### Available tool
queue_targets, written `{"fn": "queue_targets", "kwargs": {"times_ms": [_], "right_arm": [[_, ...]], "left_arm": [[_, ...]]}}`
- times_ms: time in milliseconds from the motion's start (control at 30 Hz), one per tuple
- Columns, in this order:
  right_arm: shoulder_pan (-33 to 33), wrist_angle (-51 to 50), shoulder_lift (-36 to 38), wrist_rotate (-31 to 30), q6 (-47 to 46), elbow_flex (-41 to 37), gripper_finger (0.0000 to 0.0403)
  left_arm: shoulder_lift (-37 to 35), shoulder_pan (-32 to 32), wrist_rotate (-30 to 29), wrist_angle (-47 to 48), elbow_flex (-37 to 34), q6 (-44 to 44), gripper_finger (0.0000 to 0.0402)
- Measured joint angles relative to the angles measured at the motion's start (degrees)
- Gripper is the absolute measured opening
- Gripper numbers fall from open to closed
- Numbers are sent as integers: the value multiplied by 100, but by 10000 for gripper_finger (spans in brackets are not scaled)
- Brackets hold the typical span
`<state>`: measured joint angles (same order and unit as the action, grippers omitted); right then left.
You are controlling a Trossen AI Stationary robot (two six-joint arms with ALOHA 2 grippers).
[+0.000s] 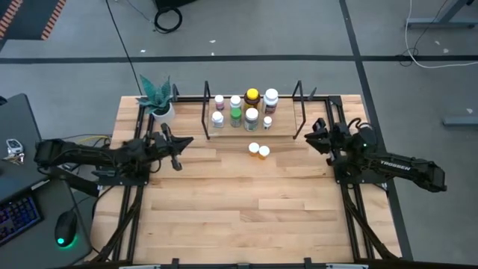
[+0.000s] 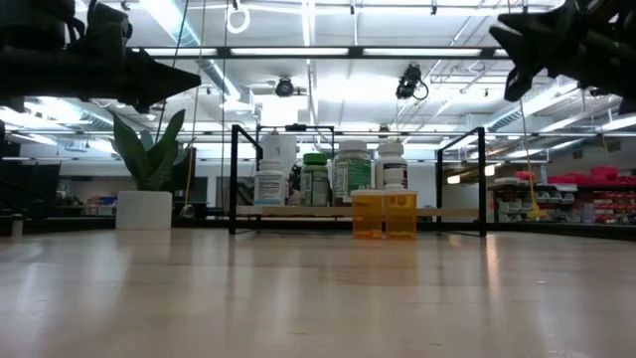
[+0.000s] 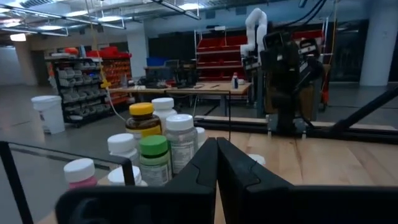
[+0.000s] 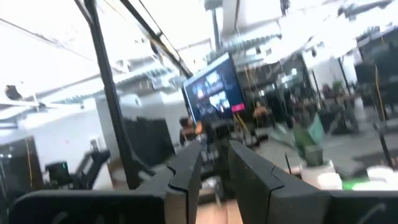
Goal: Pick and place medicine bottles onto shelf by color
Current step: Put the right orange pill bottle on the shelf
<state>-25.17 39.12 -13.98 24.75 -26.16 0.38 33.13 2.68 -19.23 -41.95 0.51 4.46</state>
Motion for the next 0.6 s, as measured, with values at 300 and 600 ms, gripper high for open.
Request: {"fn": "queue_targets", "kwargs": {"times_ms": [300,600], "right_arm": [[0,325,0,-430,-382,0,91],[96,87,-199,-481,-526,221,89]], "left_arm": [[-1294,0,1,1088,0,104,6],[-2400,0,-1,2013,-2,130,5]]}}
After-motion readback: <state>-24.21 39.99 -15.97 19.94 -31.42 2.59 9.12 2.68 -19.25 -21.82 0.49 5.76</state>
